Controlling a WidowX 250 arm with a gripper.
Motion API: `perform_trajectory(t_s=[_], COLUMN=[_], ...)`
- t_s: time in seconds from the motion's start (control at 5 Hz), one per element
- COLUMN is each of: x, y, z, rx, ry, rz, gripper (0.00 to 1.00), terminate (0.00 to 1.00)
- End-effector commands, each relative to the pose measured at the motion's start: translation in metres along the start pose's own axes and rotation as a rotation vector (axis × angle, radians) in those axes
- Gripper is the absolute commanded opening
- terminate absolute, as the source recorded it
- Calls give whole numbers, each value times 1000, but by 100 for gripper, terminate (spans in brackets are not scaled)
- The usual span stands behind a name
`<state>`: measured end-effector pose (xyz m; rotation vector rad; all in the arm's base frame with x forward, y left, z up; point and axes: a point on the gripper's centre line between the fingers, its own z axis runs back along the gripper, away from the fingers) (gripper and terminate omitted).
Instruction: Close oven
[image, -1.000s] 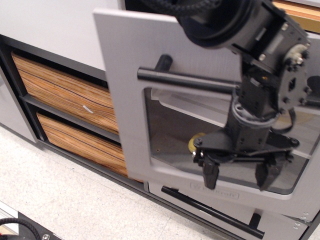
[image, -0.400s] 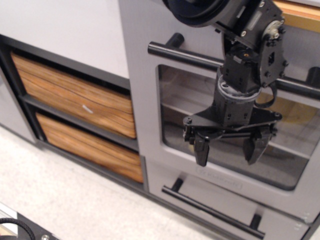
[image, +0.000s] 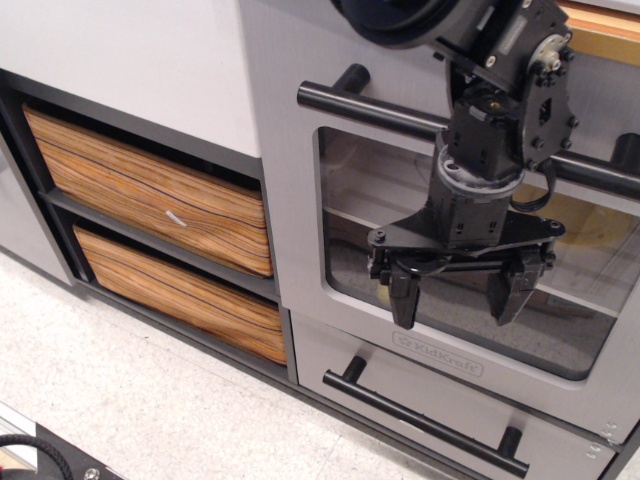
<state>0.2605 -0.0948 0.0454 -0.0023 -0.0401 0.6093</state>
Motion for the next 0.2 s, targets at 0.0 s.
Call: perform_trajectory(t_s=[0.0], x=[22], y=[-5], z=[20], rx=[-52], ry=[-44], rz=[21], gripper=[100], terminate=[100])
